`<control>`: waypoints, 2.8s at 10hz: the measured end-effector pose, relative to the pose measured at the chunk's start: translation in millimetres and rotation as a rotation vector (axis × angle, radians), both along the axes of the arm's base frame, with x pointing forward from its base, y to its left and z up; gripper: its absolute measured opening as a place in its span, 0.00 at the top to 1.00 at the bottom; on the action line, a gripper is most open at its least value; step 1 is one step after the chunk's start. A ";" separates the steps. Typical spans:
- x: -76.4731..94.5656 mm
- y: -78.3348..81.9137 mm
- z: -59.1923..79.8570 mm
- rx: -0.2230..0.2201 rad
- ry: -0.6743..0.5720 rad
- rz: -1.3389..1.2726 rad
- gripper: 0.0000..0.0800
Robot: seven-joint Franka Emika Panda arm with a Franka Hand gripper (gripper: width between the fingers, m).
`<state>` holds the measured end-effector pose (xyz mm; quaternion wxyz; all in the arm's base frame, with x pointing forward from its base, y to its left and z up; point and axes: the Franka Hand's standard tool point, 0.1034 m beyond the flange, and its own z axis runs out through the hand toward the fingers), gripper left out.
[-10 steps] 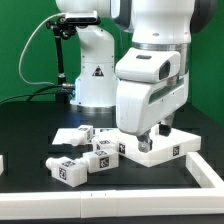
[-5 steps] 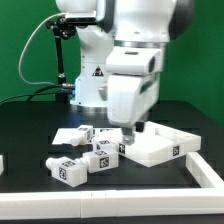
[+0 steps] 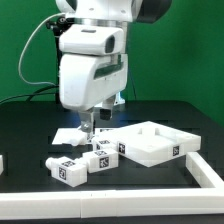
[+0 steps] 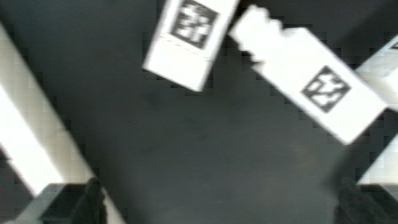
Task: Assemble one leg
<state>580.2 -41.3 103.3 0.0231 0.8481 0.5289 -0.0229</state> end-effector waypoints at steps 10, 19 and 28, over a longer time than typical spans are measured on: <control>-20.4 -36.2 -72.0 0.084 0.095 -0.324 0.19; -4.7 -43.0 -80.7 0.078 0.045 -0.306 0.57; -82.3 -93.0 -65.4 0.043 0.105 -0.389 0.65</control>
Offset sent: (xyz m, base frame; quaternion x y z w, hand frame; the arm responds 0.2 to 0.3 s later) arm 0.0000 0.0000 0.0000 0.0000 0.0000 0.0000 1.0000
